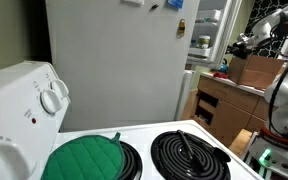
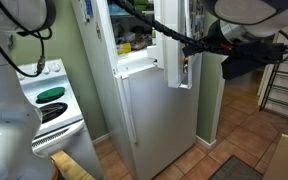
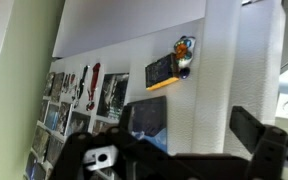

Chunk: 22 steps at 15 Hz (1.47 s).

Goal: Open the top refrigerator door fully

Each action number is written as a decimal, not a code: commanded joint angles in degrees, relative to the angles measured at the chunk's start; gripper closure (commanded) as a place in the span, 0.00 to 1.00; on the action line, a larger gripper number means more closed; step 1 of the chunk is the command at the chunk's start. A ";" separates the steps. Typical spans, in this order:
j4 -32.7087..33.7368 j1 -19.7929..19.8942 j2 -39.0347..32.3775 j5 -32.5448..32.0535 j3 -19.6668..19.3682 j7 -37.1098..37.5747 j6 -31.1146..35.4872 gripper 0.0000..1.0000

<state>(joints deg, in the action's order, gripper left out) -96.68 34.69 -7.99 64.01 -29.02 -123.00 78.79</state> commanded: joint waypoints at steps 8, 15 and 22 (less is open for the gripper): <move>3.97 3.90 0.69 -5.80 0.33 0.46 -6.83 0.00; 2.59 6.23 4.50 -6.14 -0.43 2.90 -13.57 0.00; 0.95 7.20 14.48 -11.61 -1.73 14.72 -11.15 0.00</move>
<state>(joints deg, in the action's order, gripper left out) -93.67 41.51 0.76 56.17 -30.14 -113.02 68.46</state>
